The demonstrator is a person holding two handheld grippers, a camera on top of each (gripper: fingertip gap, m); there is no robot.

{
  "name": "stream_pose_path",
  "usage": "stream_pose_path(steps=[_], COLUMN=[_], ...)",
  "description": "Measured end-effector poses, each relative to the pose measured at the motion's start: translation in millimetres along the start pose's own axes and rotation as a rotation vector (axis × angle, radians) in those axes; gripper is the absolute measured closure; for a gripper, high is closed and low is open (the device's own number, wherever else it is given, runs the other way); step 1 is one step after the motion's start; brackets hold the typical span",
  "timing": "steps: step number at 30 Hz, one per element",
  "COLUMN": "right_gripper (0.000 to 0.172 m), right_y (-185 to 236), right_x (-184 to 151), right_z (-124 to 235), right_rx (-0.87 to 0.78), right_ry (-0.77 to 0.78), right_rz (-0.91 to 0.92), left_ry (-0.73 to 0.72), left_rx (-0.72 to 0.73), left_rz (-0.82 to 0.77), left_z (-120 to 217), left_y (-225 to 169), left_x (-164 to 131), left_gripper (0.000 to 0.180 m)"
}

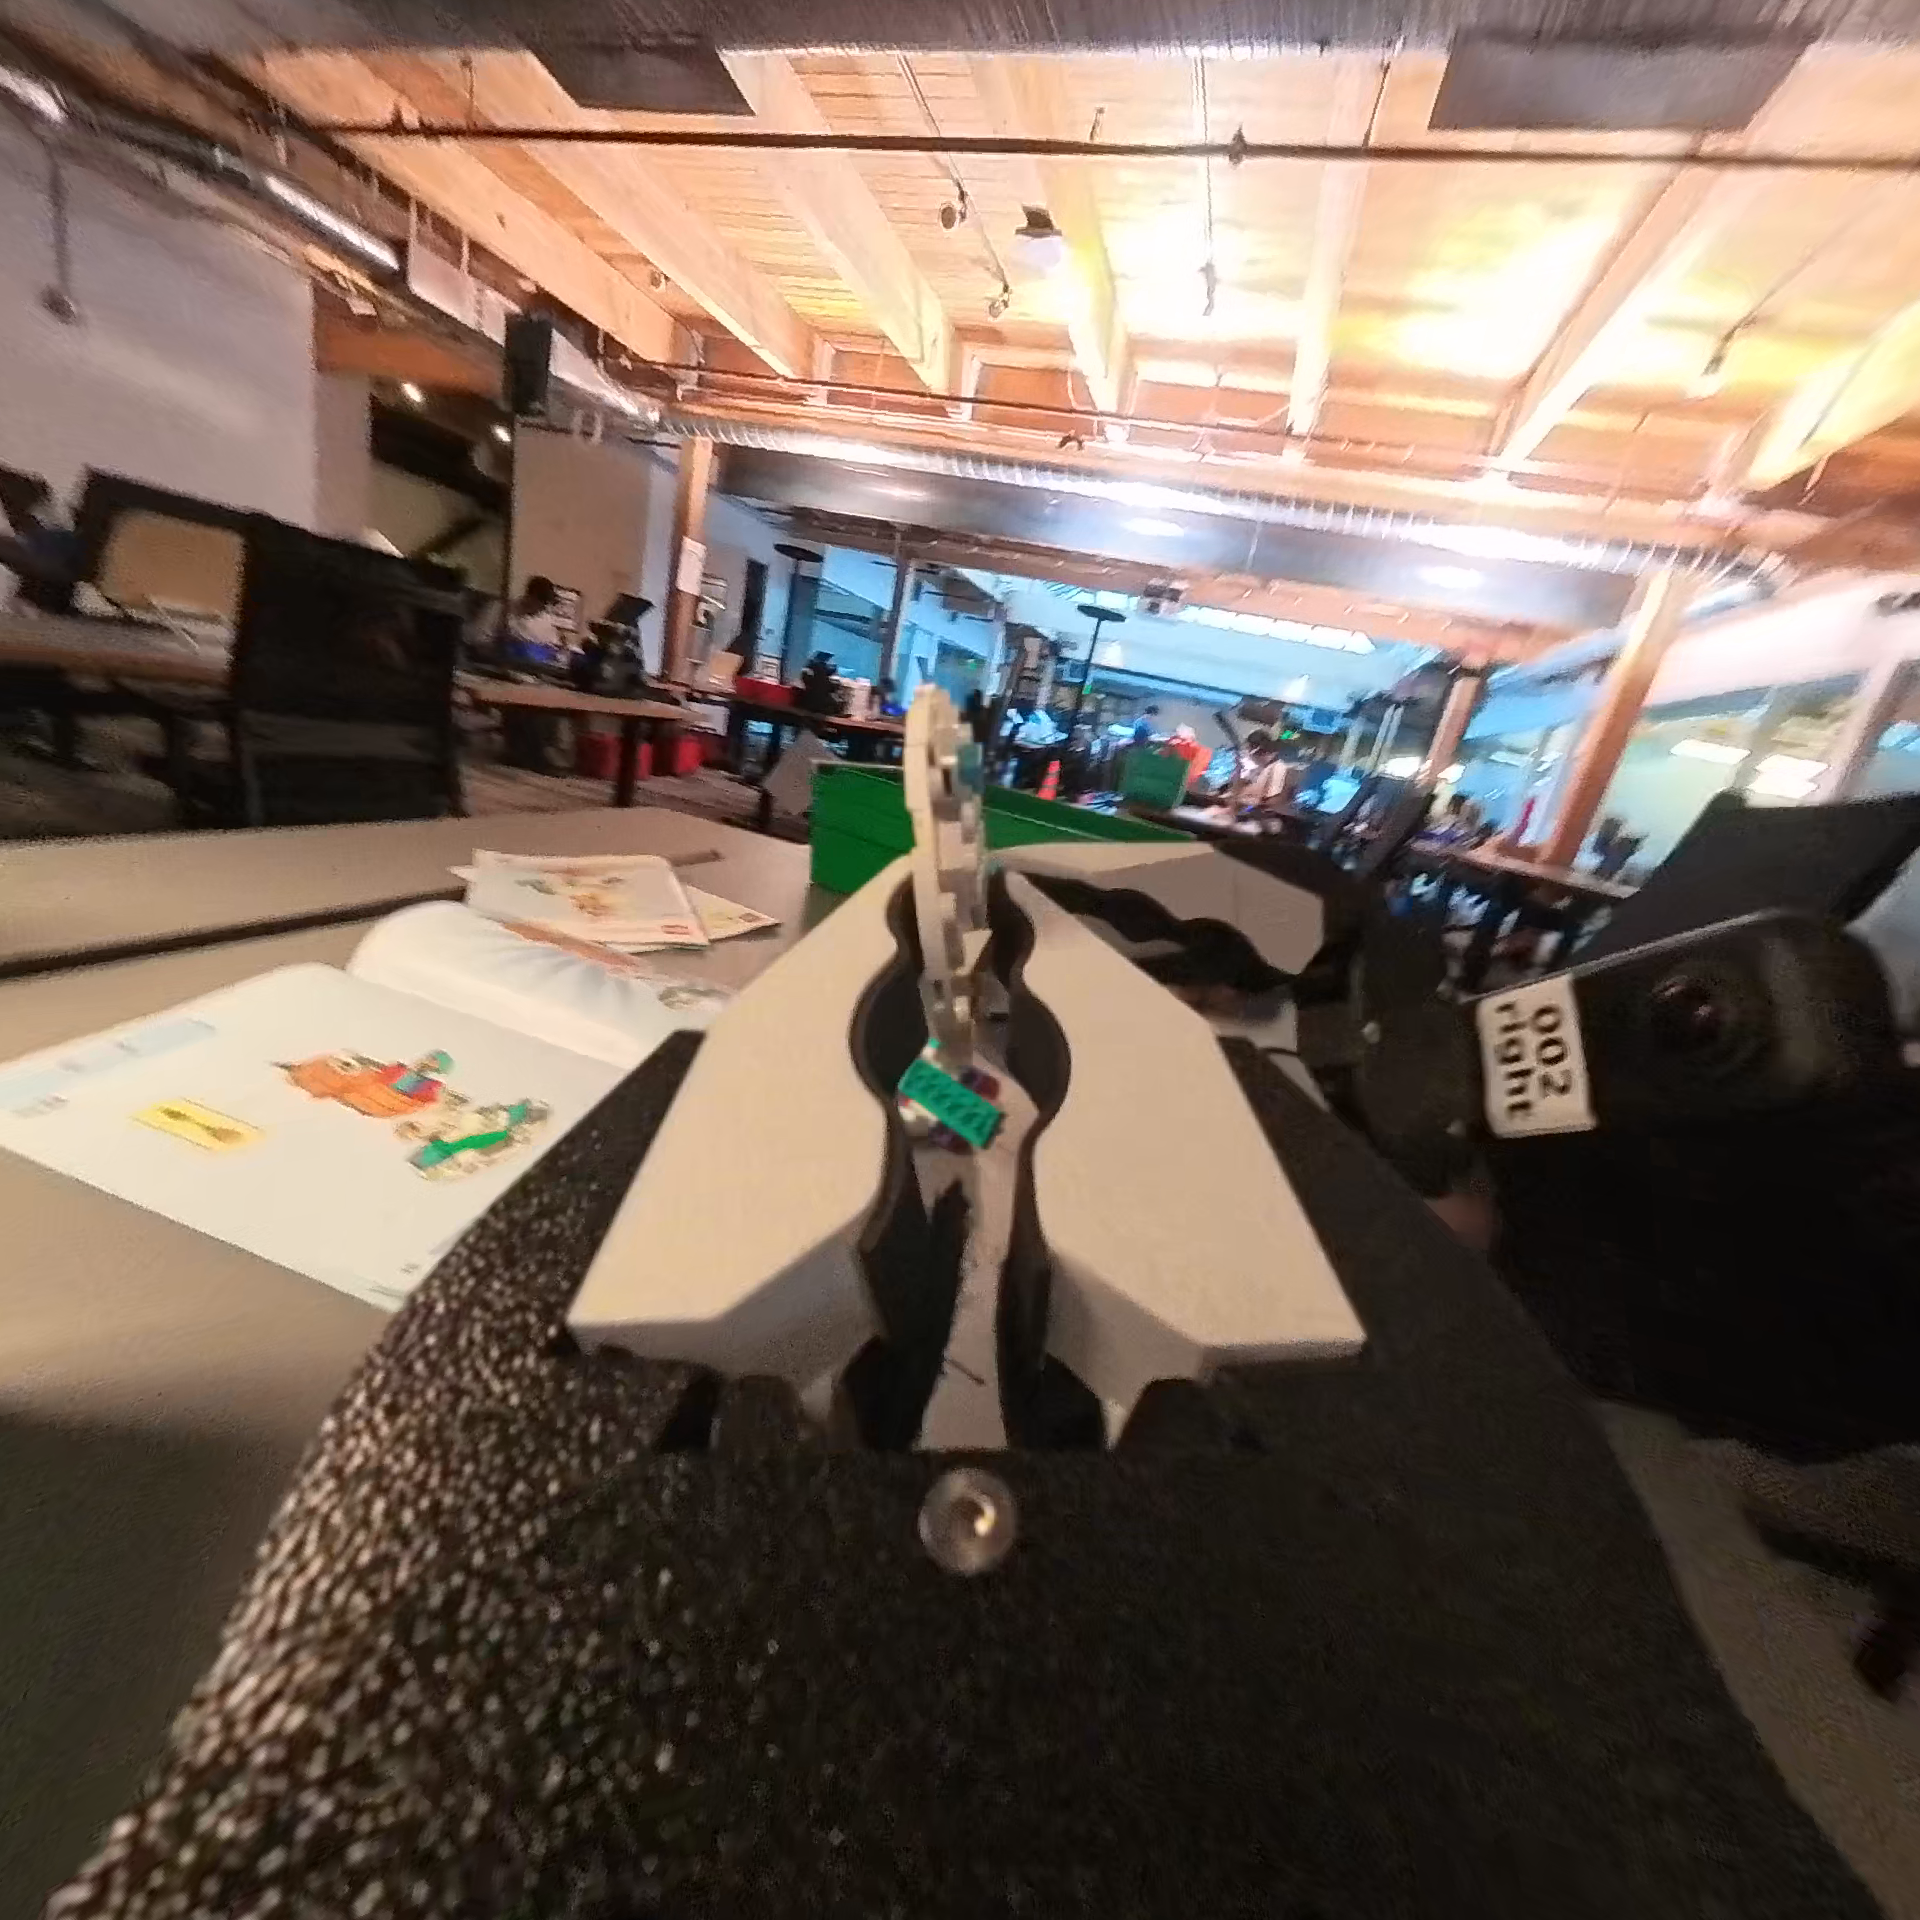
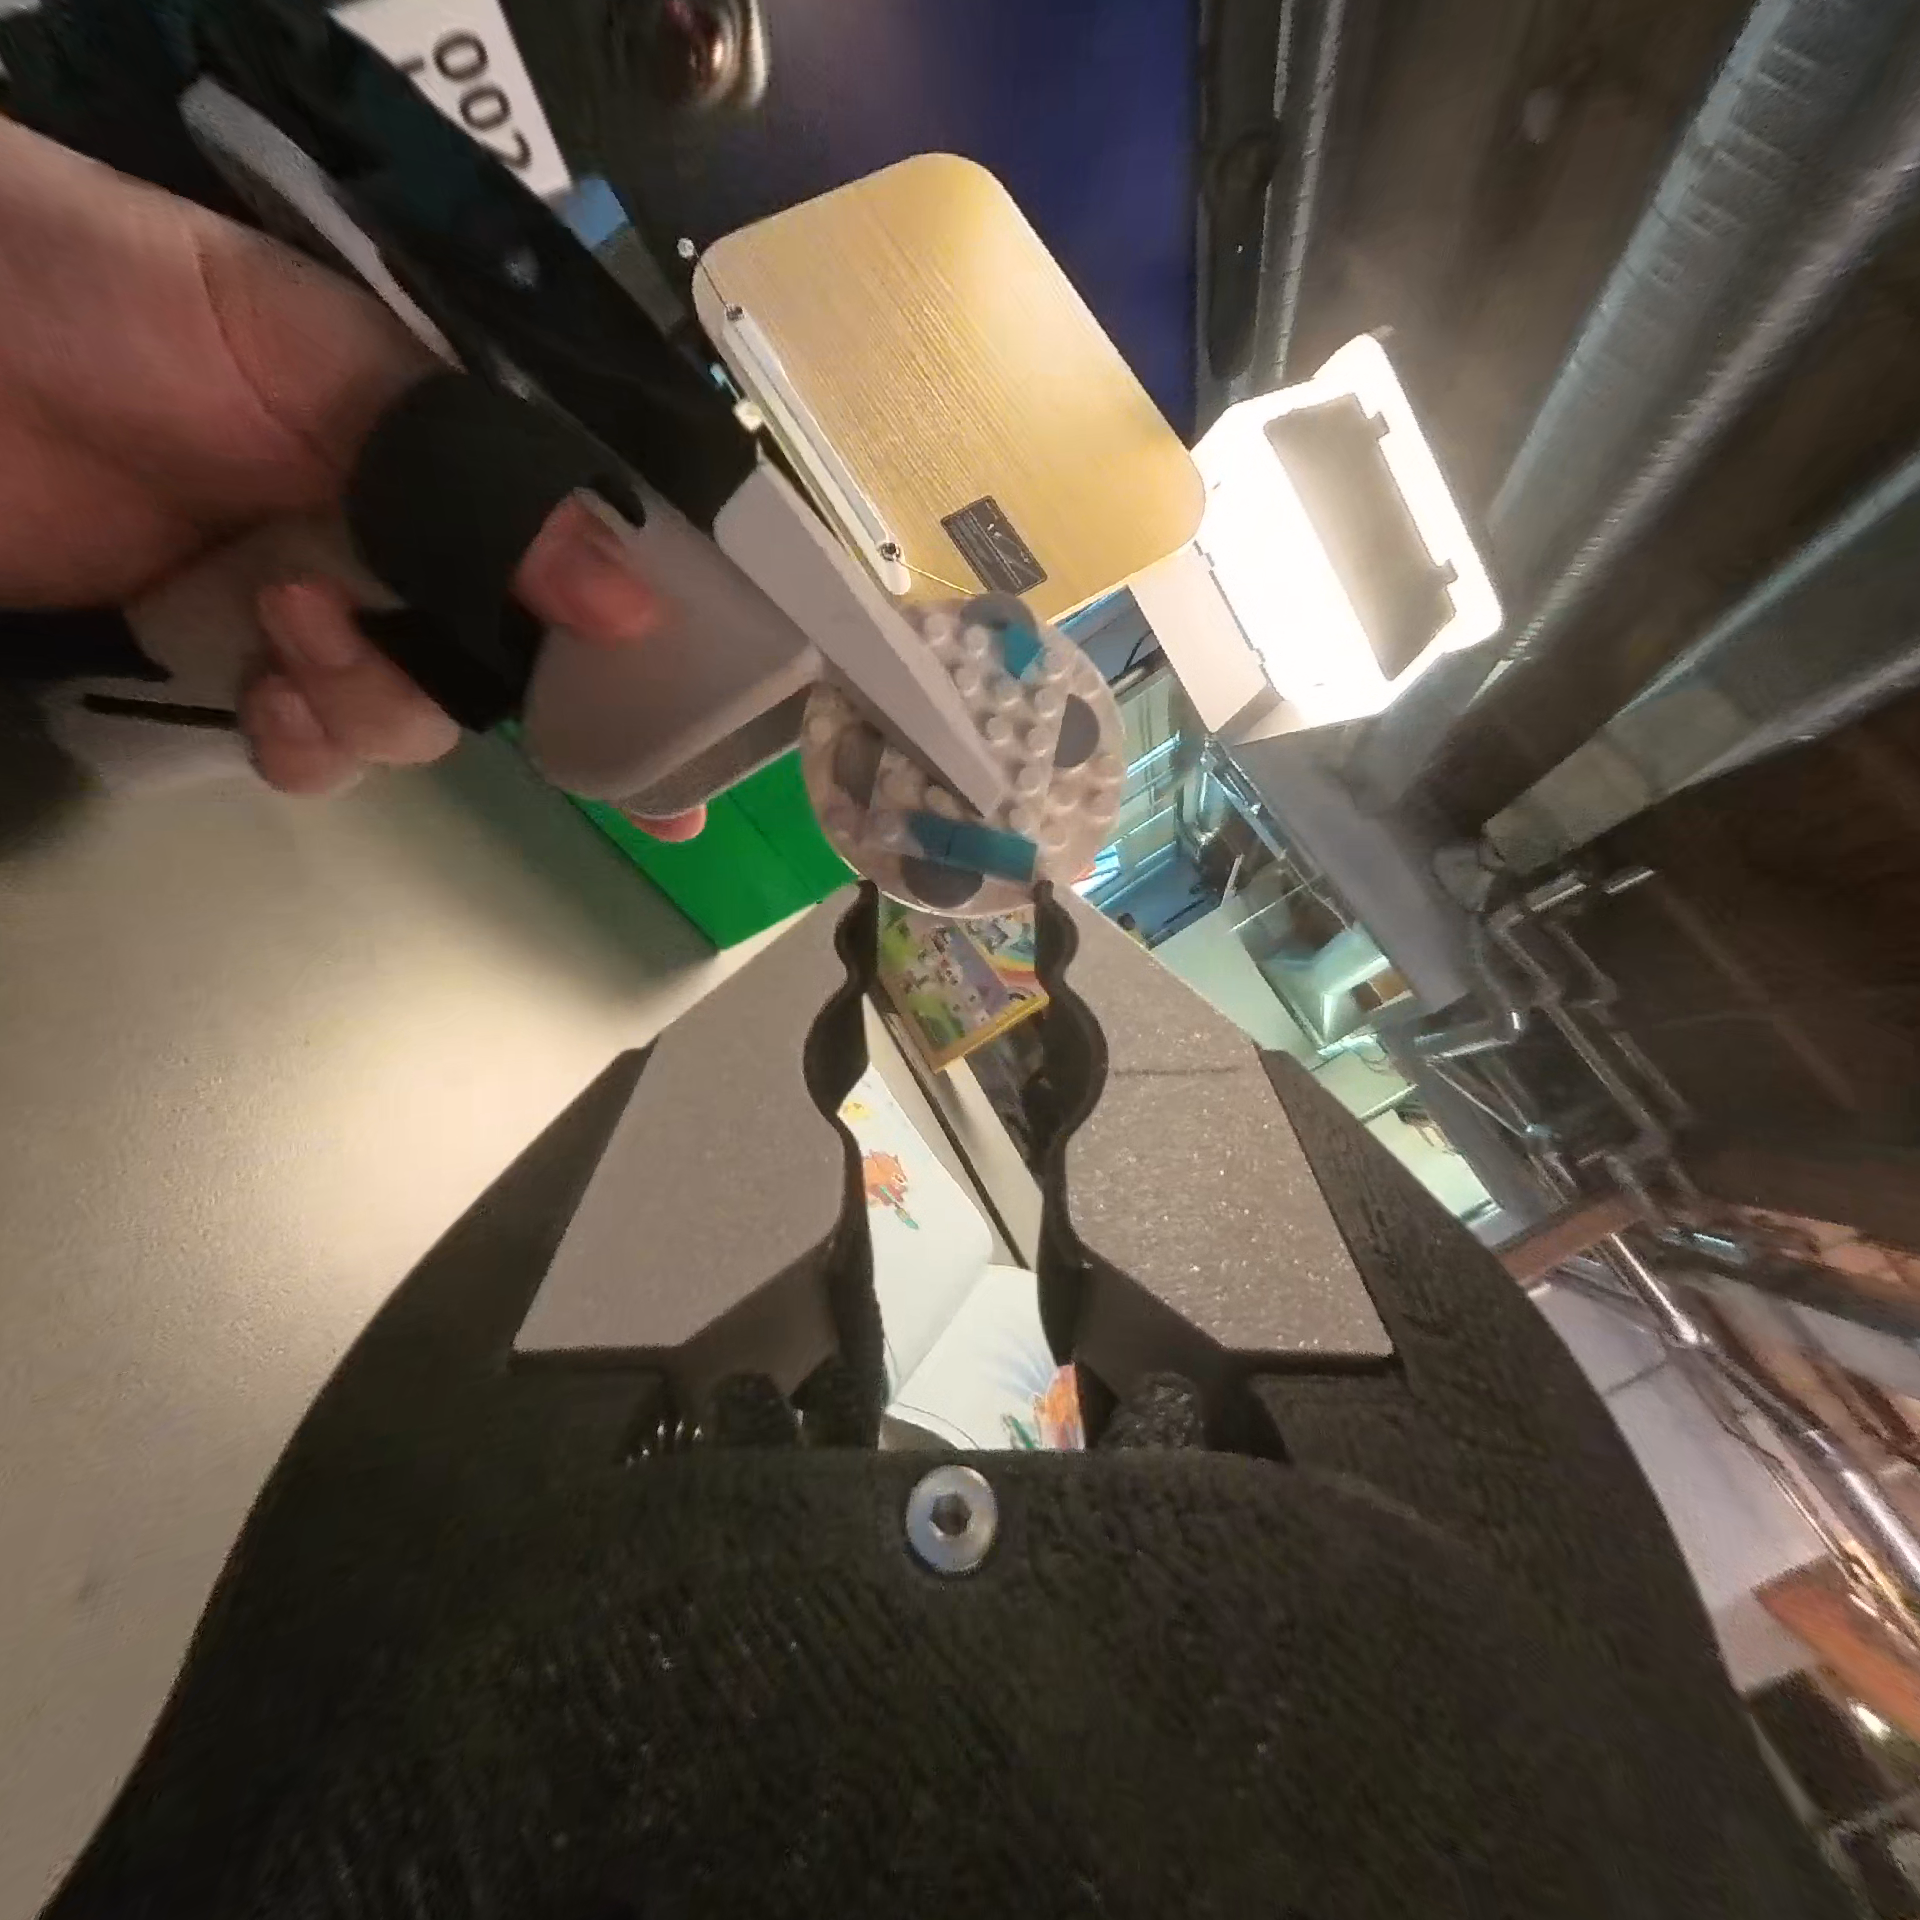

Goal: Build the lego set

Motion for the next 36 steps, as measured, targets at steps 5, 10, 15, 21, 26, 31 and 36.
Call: stream_pose_path(steps=[5,10,15,21,26,31,36], right_gripper=[0.147,0.155,0.148,0.139,0.119,0.125,0.141], right_y=[-1,2,-4,-9,-6,-5,0], right_x=[3,9,8,1,-7,6,6], right_z=[2,4,5,4,1,4,5], right_rx=[0.014,0.028,0.023,0.025,-0.038,-0.135,-0.12], right_ry=[-0.027,-0.065,-0.072,-0.034,0.035,-0.007,-0.007], right_rz=[-0.022,0.001,-0.098,-0.116,0.182,0.378,0.445], left_ry=[-0.001,0.037,0.052,0.095,0.034,0.034,0.041], left_rx=[0.03,0.054,0.077,0.159,0.032,-0.12,-0.129], left_rz=[-0.162,-0.243,-0.357,-0.438,-0.144,0.211,0.23], left_z=[1,-2,-2,-2,-2,-4,-4], left_y=[-5,-6,-9,-6,-12,-11,-11], left_x=[2,-3,-4,-6,-1,-2,-2], left_gripper=[0.175,0.176,0.176,0.176,0.175,0.175,0.175])
Point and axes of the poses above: each gripper's, where its closed fingertips meet, z back along the fingers, x out of its top, y = z × x across the jaws, the point moved 6 cm from there along z, back along the fingers, and after that the axes turned 2 degrees about -z, right-handed, at the moved point
